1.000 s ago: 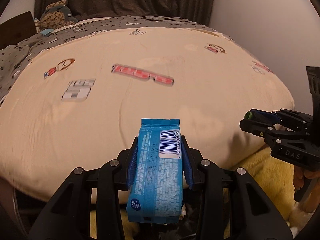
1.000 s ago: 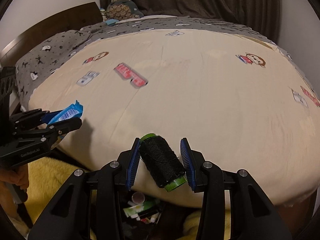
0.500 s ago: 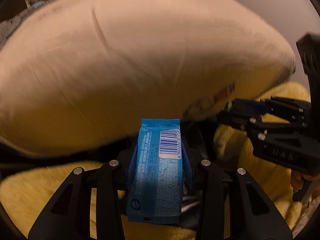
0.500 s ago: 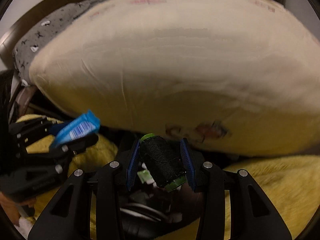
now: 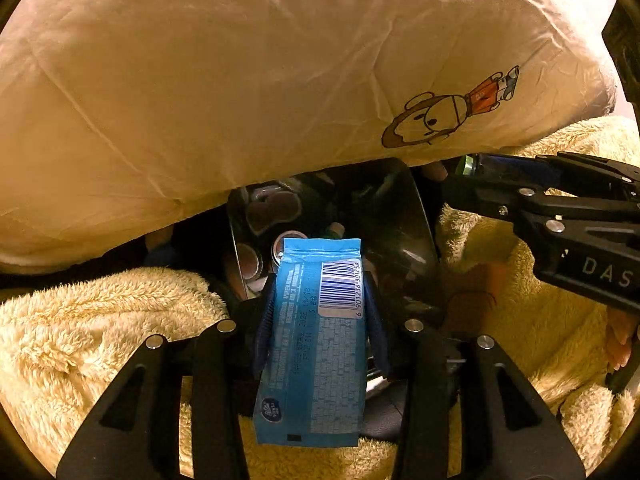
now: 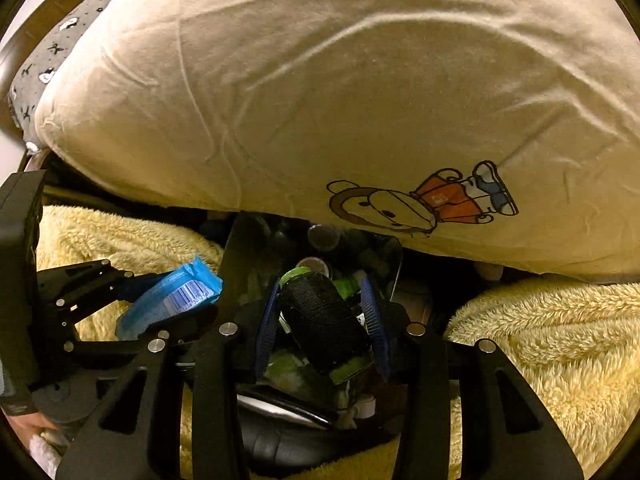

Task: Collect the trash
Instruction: 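Lower the wipes pack and thread spool into the bin and open both tools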

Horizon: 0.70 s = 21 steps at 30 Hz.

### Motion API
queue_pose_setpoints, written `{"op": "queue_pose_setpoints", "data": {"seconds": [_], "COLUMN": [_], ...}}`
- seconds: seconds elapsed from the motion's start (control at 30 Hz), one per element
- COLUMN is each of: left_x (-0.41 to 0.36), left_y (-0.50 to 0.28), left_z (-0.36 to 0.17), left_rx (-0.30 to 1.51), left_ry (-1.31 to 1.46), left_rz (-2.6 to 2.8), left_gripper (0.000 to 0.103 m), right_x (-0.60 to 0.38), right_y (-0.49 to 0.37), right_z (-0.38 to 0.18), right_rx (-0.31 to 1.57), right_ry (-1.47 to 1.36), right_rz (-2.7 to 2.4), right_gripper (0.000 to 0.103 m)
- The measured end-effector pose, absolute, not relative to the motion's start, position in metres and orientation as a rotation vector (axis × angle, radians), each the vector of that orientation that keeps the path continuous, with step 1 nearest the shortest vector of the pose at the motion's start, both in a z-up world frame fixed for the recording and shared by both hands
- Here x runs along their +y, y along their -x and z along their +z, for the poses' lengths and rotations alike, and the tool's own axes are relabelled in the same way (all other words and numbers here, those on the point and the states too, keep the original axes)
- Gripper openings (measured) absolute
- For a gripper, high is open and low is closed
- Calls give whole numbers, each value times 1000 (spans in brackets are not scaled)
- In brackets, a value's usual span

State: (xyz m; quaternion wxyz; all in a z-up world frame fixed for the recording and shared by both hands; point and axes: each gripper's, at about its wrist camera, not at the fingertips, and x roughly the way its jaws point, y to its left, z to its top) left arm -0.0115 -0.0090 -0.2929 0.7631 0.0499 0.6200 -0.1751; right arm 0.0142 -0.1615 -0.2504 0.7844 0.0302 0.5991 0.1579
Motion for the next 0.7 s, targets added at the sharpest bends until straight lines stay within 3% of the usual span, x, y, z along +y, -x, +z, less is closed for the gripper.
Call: {"op": "queue_pose_setpoints", "data": {"seconds": [0.1, 0.2, 0.3, 0.4, 0.47, 0.57, 0.7], "left_x": [-9, -8, -6, -4, -2, 1, 4], "left_y": [10, 9, 8, 9, 10, 10, 9], "left_z": [-294, -290, -283, -268, -256, -234, -195], "left_rx": [1356, 1353, 1339, 1304, 1272, 1204, 1097], "left_ry": [-102, -95, -85, -92, -99, -107, -104], "left_rz": [-377, -368, -361, -342, -329, -309, -271], "left_gripper": [47, 54, 61, 74, 83, 93, 95], "right_x": [-160, -167, -172, -177, -182, -193, -208], "right_y": [-17, -19, -19, -18, -15, -12, -5], "right_z": [-251, -249, -243, -232, -219, -199, -165], "right_rx": [1298, 1286, 1265, 1237, 1199, 1135, 1034], "right_ry": [-80, -89, -102, -101, -97, -86, -81], "right_rz": [349, 337, 318, 301, 284, 248, 195], "right_gripper": [45, 64, 65, 72, 84, 94, 100]}}
